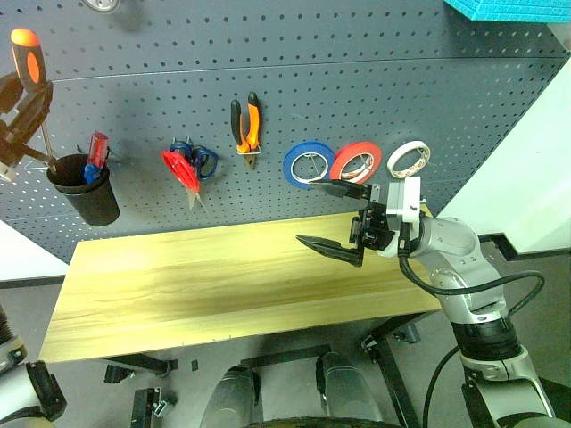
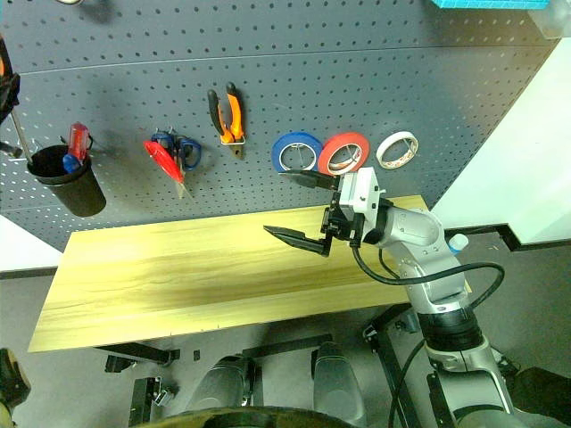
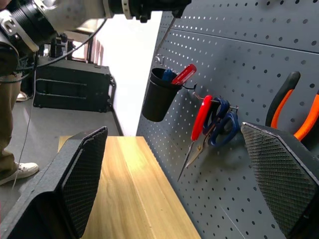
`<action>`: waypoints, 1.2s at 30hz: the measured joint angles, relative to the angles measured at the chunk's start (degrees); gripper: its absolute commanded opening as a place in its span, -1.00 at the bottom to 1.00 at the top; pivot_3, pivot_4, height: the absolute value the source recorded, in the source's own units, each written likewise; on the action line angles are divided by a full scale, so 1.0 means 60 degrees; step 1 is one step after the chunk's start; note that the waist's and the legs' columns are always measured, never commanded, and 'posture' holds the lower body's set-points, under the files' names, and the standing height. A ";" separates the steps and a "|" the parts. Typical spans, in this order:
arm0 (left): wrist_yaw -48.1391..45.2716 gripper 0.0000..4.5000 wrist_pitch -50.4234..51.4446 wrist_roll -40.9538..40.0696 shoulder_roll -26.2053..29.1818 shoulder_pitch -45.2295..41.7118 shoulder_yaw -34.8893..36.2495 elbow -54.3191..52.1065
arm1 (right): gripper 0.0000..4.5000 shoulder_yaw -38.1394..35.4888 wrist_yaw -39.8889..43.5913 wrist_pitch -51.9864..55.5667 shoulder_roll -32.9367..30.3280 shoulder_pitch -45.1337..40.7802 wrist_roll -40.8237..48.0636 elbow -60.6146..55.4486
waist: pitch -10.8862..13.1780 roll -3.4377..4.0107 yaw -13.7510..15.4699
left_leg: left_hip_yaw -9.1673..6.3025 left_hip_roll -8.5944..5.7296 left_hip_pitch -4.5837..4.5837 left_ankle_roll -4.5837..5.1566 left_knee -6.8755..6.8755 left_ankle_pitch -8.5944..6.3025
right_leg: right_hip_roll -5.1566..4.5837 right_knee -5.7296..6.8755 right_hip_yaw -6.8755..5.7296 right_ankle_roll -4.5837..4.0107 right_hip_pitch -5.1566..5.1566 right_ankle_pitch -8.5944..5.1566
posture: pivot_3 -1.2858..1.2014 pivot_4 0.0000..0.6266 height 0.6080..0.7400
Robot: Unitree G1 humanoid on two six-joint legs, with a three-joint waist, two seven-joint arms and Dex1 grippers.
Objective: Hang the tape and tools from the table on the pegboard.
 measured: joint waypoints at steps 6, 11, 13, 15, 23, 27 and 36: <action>-0.0397 -0.61 -0.1652 0.0137 -0.0060 -0.0026 -0.0242 0.1746 | 1.00 -0.0002 -0.0016 0.0008 -0.0014 0.0064 0.0001 -0.0010 | -0.0001 -0.0001 -0.0007 | 0.0001 0.0000 0.0000 0.0001 0.0000 -0.0001 | 0.0000 0.0000 0.0000 -0.0001 0.0000 0.0001 | 0.03 -0.78 1.00; -0.0582 -0.61 -0.2807 0.0359 -0.0064 -0.0257 -0.0610 0.3069 | 1.00 -0.0006 -0.0064 0.0052 -0.0061 0.0104 0.0006 -0.0021 | -0.0003 -0.0004 -0.0002 | 0.0001 0.0000 -0.0001 0.0002 0.0001 -0.0001 | 0.0000 0.0000 0.0000 0.0000 0.0000 0.0001 | 0.03 -0.77 1.00; -0.0586 -0.61 -0.3167 0.0375 -0.0063 -0.0436 -0.0660 0.3431 | 1.00 -0.0006 -0.0077 0.0068 -0.0072 0.0104 0.0014 -0.0026 | -0.0004 -0.0005 -0.0002 | 0.0001 0.0000 -0.0001 0.0002 0.0001 -0.0001 | 0.0000 0.0001 0.0000 0.0000 0.0000 0.0002 | 0.03 -0.77 1.00; -0.0612 -0.30 -0.3292 0.0344 -0.0063 -0.0589 -0.0715 0.3754 | 1.00 -0.0007 -0.0081 0.0076 -0.0088 0.0104 0.0022 -0.0028 | -0.0004 -0.0005 -0.0003 | 0.0000 0.0000 0.0000 0.0002 0.0001 -0.0001 | 0.0000 0.0001 0.0000 0.0000 0.0000 0.0002 | 0.03 -0.77 1.00; -0.0359 0.51 -0.3065 0.0061 -0.0066 -0.0463 -0.0682 0.3709 | 1.00 -0.0006 -0.0099 0.0112 -0.0161 0.0125 0.0093 -0.0125 | -0.0004 -0.0005 -0.0018 | 0.0000 0.0001 0.0001 0.0003 0.0000 -0.0002 | 0.0000 0.0003 0.0000 0.0000 0.0000 0.0001 | 0.02 -0.76 1.00; -0.0131 0.51 -0.2154 -0.0776 -0.0080 -0.0064 -0.0245 0.2812 | 1.00 -0.0011 -0.0101 0.0124 -0.0225 0.0208 0.0105 -0.0131 | -0.0003 -0.0005 -0.0022 | -0.0001 0.0002 -0.0001 0.0005 0.0000 -0.0003 | 0.0000 0.0003 0.0000 0.0001 -0.0001 0.0001 | 0.02 -0.74 1.00; -0.1622 0.51 -0.0318 -0.2207 -0.0375 0.4958 0.0445 -0.1542 | 1.00 -0.0258 0.0288 0.0086 -0.0862 0.0717 0.0102 -0.0070 | 0.0001 0.0006 -0.0005 | 0.0018 0.0010 0.0005 0.0026 -0.0004 -0.0015 | 0.0003 -0.0007 0.0009 -0.0033 0.0002 -0.0025 | 0.04 -0.72 1.00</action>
